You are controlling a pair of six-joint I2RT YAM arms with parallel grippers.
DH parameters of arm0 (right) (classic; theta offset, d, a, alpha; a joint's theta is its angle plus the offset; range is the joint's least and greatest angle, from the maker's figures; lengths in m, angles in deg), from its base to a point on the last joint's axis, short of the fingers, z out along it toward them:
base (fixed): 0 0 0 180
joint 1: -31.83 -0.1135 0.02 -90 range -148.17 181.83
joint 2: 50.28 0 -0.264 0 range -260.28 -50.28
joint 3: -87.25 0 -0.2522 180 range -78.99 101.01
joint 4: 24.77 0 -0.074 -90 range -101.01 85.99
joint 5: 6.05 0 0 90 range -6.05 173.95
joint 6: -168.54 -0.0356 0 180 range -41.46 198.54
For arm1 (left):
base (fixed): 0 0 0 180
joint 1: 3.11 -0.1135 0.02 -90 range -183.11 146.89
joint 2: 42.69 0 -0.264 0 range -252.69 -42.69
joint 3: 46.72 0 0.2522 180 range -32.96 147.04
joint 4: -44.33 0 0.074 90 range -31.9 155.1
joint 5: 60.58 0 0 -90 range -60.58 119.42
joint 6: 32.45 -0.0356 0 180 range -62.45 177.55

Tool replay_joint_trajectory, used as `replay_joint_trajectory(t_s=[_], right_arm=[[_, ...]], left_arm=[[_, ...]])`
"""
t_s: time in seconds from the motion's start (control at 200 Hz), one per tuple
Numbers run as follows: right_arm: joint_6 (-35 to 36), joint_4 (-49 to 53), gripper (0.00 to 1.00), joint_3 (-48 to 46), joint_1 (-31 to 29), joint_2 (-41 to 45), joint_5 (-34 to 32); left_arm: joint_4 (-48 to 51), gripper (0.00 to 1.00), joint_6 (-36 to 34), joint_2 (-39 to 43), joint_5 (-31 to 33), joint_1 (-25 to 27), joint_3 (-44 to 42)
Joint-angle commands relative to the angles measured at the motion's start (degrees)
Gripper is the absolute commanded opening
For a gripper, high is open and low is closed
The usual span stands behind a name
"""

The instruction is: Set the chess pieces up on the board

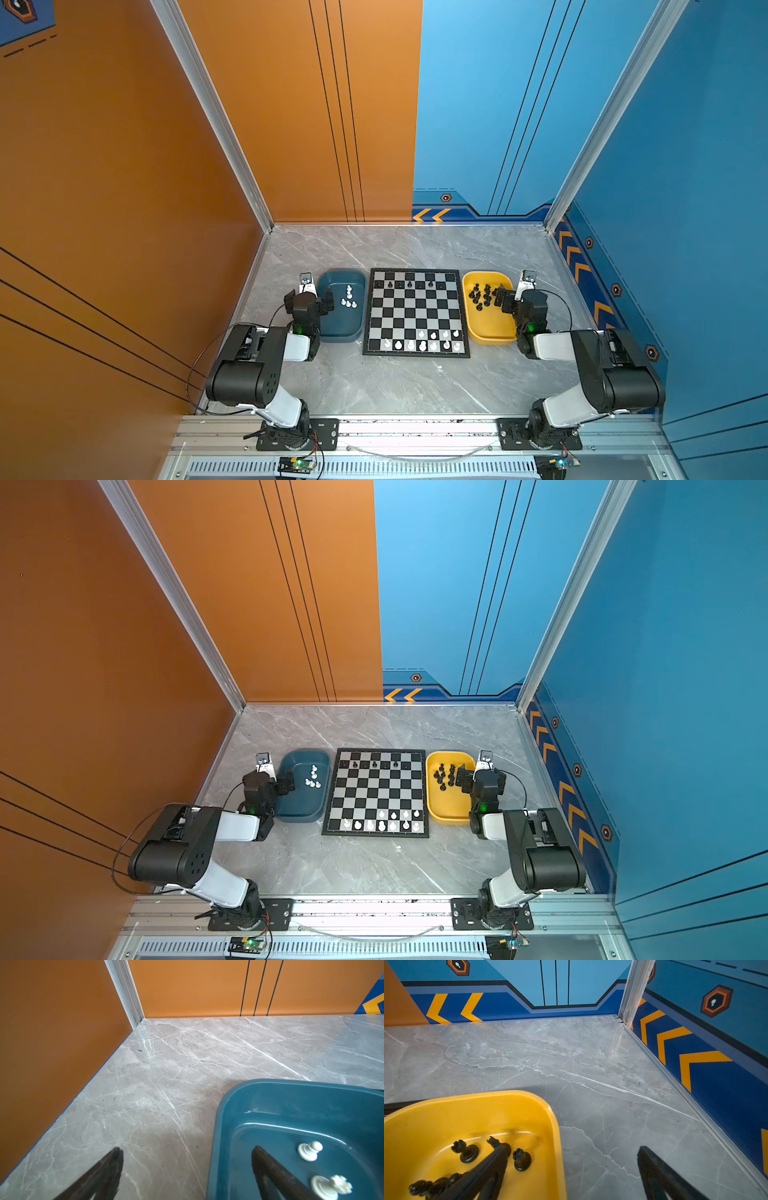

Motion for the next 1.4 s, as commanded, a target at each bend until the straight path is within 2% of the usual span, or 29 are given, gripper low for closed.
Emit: replay_joint_trajectory(t_s=[0.0,1.367,1.392], right_arm=[[-0.79,-0.09,1.0,0.52,0.08,-0.19,-0.08],[-0.82,-0.12,0.99,0.54,0.09,-0.19,-0.16],[-0.86,-0.17,0.98,0.47,0.09,-0.19,-0.12]], left_arm=[[0.38,0.98,0.49,0.2,-0.38,-0.26,0.68],[0.36,1.0,-0.03,0.17,0.11,0.21,0.77],[0.38,0.97,0.05,0.24,0.13,0.23,0.67]])
